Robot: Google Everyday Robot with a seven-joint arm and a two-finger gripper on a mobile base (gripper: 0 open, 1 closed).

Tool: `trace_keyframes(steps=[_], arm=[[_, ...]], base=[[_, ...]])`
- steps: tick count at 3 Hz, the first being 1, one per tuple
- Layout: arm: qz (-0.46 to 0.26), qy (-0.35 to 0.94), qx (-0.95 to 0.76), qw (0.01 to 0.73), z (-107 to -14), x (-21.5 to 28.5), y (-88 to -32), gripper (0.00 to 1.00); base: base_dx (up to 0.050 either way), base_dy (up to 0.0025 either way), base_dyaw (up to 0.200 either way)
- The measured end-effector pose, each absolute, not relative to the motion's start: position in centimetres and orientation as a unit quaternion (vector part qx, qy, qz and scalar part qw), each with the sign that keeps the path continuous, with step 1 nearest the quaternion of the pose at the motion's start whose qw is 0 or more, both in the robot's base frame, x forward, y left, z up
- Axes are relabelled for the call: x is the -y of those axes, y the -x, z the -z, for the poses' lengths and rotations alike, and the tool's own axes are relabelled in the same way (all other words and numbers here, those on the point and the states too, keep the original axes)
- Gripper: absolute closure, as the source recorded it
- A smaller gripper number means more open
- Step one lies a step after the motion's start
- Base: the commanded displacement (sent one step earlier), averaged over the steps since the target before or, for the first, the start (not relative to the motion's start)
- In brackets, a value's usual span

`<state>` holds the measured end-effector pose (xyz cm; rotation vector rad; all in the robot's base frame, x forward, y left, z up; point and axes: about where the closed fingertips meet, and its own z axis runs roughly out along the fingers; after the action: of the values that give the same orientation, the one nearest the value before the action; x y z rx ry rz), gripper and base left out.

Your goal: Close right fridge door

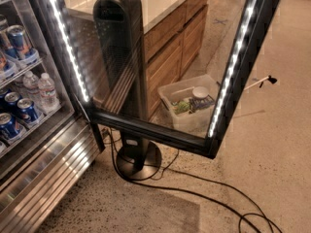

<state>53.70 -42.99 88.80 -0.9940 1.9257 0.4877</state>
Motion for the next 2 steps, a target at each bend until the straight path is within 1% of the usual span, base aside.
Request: trace_keyframes(steps=[1,2], arm=[[-0.197,0.401,-0.777,0.444,-88.8,43.0,-53.7,1.0],[-0.205,0.394,-0.748,0.494,-88.9,42.2,-55.9,1.0]], base=[[0.0,0.0,0.0],[0.0,0.0,0.0]])
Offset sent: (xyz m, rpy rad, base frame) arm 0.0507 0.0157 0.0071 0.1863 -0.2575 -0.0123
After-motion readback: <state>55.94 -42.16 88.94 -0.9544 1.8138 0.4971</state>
